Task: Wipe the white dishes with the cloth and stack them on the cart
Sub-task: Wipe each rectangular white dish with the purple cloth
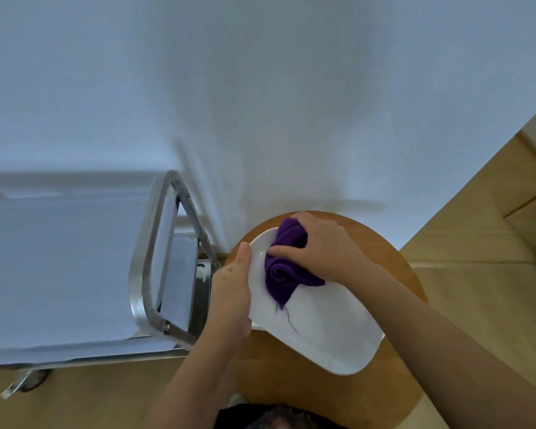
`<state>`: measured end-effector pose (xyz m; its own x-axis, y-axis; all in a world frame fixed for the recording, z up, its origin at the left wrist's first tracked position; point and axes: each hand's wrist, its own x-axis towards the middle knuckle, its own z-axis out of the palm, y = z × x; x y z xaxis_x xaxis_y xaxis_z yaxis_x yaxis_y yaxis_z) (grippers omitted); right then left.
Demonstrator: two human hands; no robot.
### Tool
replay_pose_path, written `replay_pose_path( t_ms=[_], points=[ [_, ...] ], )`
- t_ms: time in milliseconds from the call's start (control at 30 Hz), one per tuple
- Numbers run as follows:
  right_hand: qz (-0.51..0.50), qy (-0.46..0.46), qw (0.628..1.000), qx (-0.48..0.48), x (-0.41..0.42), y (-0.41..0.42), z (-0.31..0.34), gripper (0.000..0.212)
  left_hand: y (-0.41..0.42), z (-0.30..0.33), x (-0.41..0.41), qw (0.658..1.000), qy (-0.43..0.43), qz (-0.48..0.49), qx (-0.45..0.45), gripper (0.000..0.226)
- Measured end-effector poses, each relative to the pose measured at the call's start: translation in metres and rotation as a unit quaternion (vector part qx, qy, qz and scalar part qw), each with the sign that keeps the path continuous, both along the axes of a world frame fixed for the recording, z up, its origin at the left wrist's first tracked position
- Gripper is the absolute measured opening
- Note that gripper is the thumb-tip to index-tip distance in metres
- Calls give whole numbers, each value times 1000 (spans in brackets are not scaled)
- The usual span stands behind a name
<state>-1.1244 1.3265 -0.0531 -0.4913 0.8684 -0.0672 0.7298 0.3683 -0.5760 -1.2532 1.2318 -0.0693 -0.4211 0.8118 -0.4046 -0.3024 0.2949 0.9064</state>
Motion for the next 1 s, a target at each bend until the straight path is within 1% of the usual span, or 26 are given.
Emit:
replay_pose_path(
  t_ms=[133,200,267,300,400,433,500,533,567,600,633,667,700,733,767,800,833,867,933,1000],
  points=[
    [-61,49,997,-19,21,-8,-3,56,4,7,-8,998,21,52,0,48],
    [-89,82,992,-24,31,-15,-7,49,6,11,-14,997,28,74,10,45],
    [-142,126,982,-12,34,-24,-13,43,7,16,-20,994,32,107,23,42],
    [-180,165,970,-4,35,-28,-16,42,9,19,-22,991,29,123,36,41],
    [-294,298,908,-16,29,-34,-19,40,12,25,-19,985,-14,156,68,39],
    [-328,339,881,-39,26,-35,-19,41,12,26,-16,982,-34,171,66,37],
    [-392,409,815,-123,17,-39,-22,49,15,26,-9,975,-76,201,60,31],
    [-415,433,783,-164,12,-42,-25,52,16,26,-7,972,-95,207,60,30],
    [-429,447,763,-185,9,-44,-26,51,16,25,-6,971,-107,207,61,30],
    [-436,450,756,-191,8,-44,-25,49,16,23,-5,971,-116,198,62,33],
    [-436,446,758,-190,9,-41,-23,45,16,20,-7,975,-131,170,65,38],
    [-428,440,768,-184,13,-36,-17,39,15,18,-12,979,-152,117,70,45],
    [-411,427,787,-173,19,-30,-10,33,14,18,-22,980,-174,47,79,50],
    [-382,404,817,-153,25,-23,-2,29,13,20,-35,978,-192,-17,85,56],
    [-345,364,857,-122,30,-16,8,30,13,23,-49,975,-196,-69,79,63],
    [-306,313,895,-85,33,-10,17,33,14,26,-62,975,-184,-111,57,71],
    [-271,262,925,-48,32,-5,25,37,16,29,-71,973,-170,-151,30,74],
    [-242,224,944,-22,29,-1,32,44,18,31,-74,970,-154,-189,10,72],
    [-200,189,961,7,20,5,43,53,21,36,-69,965,-107,-241,0,60],
    [-189,187,964,30,15,8,50,57,24,35,-59,971,-61,-229,6,51]
  ],
)
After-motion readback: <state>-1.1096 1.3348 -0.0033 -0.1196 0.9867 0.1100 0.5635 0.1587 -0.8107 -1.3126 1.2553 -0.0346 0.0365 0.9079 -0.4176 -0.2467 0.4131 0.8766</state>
